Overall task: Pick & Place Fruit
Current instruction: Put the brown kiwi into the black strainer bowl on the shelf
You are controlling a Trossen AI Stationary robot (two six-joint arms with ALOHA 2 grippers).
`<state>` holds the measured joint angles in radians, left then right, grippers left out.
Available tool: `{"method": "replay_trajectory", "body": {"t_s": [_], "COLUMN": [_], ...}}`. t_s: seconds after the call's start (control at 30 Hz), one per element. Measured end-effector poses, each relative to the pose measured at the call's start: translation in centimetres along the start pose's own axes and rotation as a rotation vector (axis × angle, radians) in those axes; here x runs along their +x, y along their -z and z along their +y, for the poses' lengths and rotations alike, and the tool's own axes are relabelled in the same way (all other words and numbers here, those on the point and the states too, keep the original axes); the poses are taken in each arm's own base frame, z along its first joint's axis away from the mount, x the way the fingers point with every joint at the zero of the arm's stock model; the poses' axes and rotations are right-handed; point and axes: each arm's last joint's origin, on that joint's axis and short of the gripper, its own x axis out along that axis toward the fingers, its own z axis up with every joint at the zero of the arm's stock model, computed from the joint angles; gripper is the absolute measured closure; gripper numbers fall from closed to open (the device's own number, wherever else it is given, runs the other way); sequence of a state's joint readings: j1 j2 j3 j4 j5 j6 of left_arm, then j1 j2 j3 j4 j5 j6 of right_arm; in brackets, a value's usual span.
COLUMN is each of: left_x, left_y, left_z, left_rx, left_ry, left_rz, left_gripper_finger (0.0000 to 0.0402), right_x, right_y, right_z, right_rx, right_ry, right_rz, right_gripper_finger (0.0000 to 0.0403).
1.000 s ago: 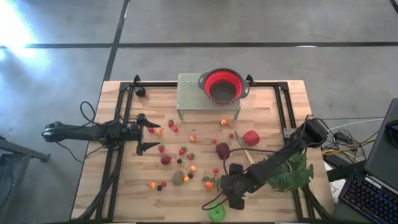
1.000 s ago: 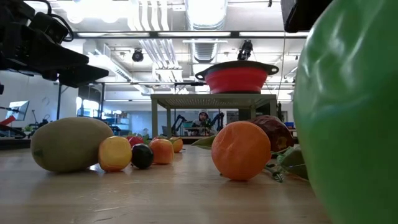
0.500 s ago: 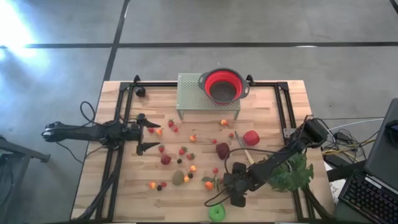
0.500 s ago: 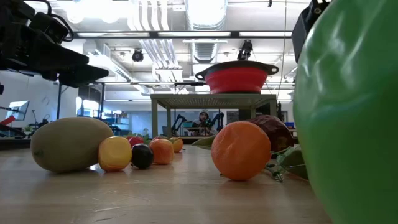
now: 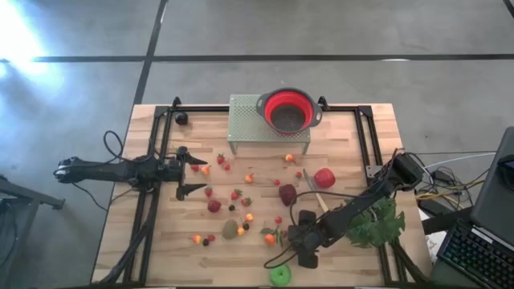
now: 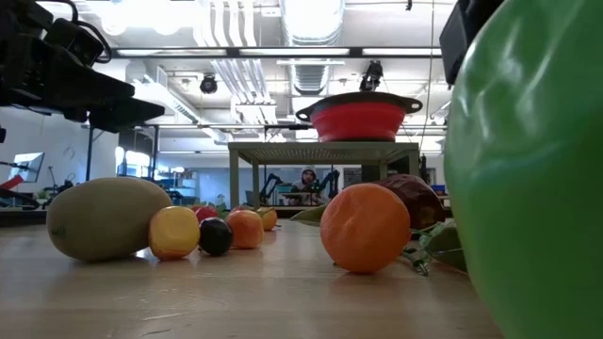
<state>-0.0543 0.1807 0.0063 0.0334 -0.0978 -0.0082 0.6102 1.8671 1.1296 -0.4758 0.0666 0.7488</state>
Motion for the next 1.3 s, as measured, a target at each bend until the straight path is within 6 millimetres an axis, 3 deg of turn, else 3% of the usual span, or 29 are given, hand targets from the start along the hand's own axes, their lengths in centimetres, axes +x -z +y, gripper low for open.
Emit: {"method": "replay_trajectory", "body": {"t_s": [0.3, 0.77, 1.1, 1.3], "left_x": [0.0, 0.0, 0.0, 0.0], "left_y": [0.0, 0.0, 0.0, 0.0], "left_z": [0.0, 0.0, 0.0, 0.0], "left_rx": [0.0, 0.0, 0.0, 0.0], "left_ry": [0.0, 0.0, 0.0, 0.0], "left_rz": [0.0, 0.0, 0.001, 0.001], "left_gripper_finger": [0.0014, 0.0014, 0.0014, 0.0014], "right_x": [-0.2, -0.8, -3.5, -6.0], "right_y": [-0.2, -0.4, -0.9, -2.3], "right_z": [0.3, 0.5, 0.1, -1.1], "right_rx": [-0.022, -0.054, -0.094, -0.122], "right_ry": [-0.027, -0.045, 0.038, 0.071], "right_rz": [0.009, 0.023, 0.019, -0.01], "right_gripper_finger": [0.0193, 0.0198, 0.0198, 0.0201]}}
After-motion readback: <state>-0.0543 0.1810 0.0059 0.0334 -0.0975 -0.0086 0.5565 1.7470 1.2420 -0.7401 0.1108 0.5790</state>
